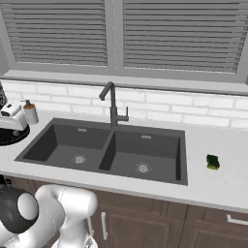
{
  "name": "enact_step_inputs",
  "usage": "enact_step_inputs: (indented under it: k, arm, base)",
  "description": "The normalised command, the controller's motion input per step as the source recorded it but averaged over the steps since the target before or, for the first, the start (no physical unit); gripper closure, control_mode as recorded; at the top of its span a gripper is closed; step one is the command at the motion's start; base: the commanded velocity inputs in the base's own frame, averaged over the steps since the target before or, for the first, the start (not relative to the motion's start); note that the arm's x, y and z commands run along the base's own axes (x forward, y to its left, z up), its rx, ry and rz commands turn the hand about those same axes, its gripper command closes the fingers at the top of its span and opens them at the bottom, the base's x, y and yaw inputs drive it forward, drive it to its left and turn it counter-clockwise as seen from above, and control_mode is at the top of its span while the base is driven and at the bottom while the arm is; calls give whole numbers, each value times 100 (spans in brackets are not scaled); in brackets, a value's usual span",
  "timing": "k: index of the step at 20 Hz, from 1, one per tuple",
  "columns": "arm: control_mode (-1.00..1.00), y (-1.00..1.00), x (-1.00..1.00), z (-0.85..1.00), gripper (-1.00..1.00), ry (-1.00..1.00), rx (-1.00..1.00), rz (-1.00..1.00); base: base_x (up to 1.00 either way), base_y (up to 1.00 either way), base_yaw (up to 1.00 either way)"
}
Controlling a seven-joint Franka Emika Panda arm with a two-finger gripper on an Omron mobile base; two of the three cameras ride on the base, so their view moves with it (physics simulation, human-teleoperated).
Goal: Pick the pan and sponge and place them into the sink. Then turn on the water.
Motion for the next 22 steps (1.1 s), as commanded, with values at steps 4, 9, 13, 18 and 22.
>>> enact_step_inputs:
  k: [4,9,13,18,22]
  arm:
    - [-100,100,0,-28,-100,8,-1,0]
    - [-100,100,0,-50,-100,1,0,0]
    - [-100,96,1,-63,-100,0,0,0]
    - [-100,95,17,-46,-100,0,-2,2]
    - [-100,85,34,-16,-100,4,-5,8]
  base:
    - [0,0,0]
    - [0,0,0]
    - [0,0,0]
    - [0,0,0]
    - [0,0,0]
